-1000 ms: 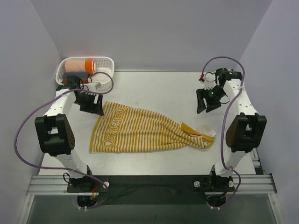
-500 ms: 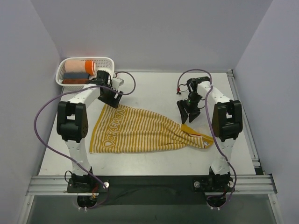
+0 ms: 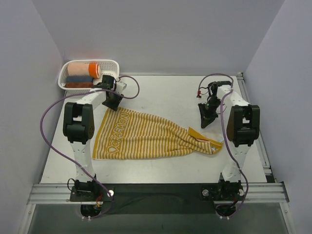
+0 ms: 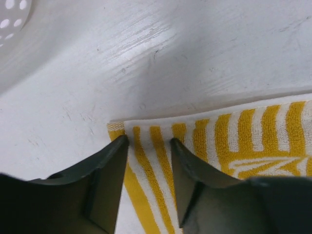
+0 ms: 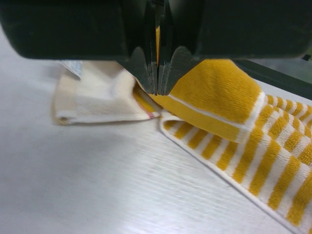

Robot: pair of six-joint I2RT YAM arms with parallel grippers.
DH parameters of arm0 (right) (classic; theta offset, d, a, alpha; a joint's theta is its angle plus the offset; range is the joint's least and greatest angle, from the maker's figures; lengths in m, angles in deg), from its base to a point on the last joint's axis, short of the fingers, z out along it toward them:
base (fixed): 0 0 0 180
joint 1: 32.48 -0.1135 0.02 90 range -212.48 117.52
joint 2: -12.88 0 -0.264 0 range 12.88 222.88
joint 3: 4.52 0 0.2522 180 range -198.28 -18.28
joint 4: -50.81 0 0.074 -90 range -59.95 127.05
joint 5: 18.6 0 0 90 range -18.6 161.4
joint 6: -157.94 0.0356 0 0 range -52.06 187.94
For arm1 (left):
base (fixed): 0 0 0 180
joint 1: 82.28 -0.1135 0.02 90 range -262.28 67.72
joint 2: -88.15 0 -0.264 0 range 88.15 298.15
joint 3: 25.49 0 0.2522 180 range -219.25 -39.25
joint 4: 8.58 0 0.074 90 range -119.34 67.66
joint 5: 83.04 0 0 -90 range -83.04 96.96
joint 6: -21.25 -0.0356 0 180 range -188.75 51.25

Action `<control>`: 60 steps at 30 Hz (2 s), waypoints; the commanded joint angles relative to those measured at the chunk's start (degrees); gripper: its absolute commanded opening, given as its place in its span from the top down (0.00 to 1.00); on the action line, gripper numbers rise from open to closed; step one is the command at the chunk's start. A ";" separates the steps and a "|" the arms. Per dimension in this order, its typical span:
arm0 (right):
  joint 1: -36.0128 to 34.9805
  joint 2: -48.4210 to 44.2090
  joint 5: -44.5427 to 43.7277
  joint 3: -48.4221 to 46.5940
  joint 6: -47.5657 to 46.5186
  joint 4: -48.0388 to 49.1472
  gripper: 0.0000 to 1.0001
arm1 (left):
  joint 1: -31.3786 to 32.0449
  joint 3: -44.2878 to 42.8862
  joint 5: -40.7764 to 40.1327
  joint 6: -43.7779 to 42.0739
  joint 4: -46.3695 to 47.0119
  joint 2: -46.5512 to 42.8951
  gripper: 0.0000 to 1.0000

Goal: Roll the towels
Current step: Flatten the towel

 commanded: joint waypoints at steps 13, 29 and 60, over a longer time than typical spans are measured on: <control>-0.95 -8.80 6.90 -1.79 -1.03 -6.83 0.27 | -3.75 5.19 5.68 5.62 -0.03 -2.42 0.68; -4.22 -1.93 1.96 2.08 -1.64 -5.16 0.97 | -6.03 6.51 6.73 6.85 -0.55 -3.38 0.79; 35.15 -26.16 14.97 -4.27 8.99 4.60 1.00 | -19.12 12.91 25.98 18.45 5.69 -36.21 1.00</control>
